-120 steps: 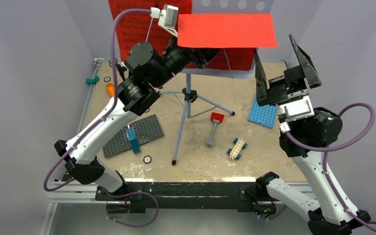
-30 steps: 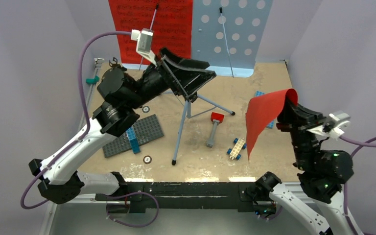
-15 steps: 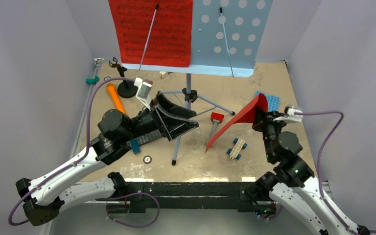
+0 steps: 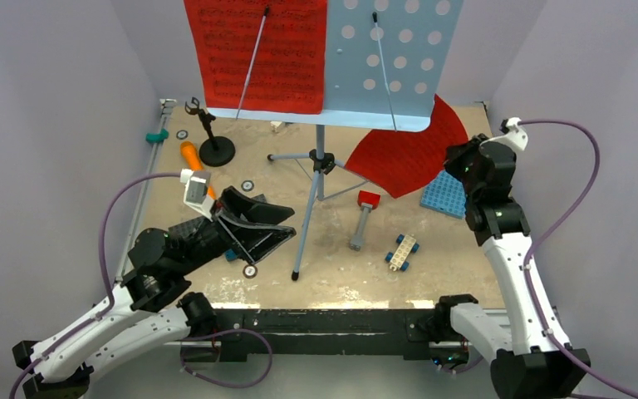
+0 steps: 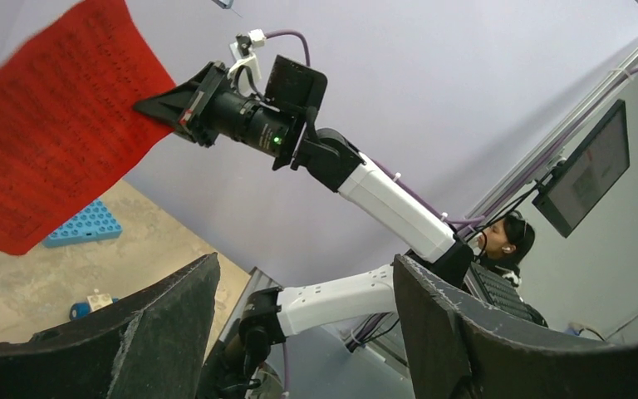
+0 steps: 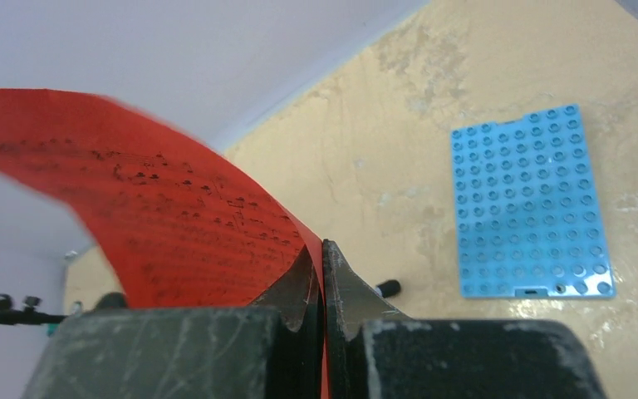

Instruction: Pack up the instrument practice props

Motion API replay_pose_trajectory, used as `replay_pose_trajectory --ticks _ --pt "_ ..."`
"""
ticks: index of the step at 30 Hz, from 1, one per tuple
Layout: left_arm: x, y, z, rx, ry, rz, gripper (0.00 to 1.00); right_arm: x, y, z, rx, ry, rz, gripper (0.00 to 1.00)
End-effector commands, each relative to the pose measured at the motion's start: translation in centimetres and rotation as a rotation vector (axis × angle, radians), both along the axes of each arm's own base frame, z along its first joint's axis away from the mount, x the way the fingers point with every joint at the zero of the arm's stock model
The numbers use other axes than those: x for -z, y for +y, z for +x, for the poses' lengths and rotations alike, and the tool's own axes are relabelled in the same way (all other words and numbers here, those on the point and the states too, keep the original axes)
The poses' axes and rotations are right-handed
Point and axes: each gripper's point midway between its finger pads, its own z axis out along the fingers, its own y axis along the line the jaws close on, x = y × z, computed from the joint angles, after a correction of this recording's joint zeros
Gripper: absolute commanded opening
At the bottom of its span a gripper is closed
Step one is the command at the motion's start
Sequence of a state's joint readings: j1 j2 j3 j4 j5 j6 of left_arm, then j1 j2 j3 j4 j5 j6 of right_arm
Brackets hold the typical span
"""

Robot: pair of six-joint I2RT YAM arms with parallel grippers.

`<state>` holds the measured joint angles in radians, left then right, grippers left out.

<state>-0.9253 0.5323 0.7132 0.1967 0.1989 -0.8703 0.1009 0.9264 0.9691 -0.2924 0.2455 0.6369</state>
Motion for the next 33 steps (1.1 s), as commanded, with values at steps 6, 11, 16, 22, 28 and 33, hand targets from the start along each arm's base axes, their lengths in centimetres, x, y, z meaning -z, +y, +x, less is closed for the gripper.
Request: replay_pose_trajectory --ticks 6,11,16,22,28,33 --pt "2.5 1.1 1.3 -0.107 0.025 0.081 0.80 -6.5 -3.7 6.4 0.092 -0.110 0.194 0.00" --pt "3.6 1.5 2.3 -0.169 0.043 0.114 0.80 -8.3 -0.8 12.8 -0.063 -0.129 0.237 0.00" --pt "4.3 0.9 3.0 -0.177 0.054 0.121 0.80 -9.2 6.1 17.8 -0.310 -0.129 0.327 0.00" --pt "5.6 0.2 3.6 -0.178 0.078 0.142 0.80 0.3 7.4 21.8 -0.333 0.048 0.443 0.00" --pt "7.2 -0.2 4.3 -0.194 0.108 0.155 0.80 12.5 3.8 21.2 -0.224 0.299 0.413 0.00" --pt "7.9 -0.6 4.5 -0.187 0.127 0.170 0.80 17.0 1.5 19.5 -0.161 0.439 0.373 0.00"
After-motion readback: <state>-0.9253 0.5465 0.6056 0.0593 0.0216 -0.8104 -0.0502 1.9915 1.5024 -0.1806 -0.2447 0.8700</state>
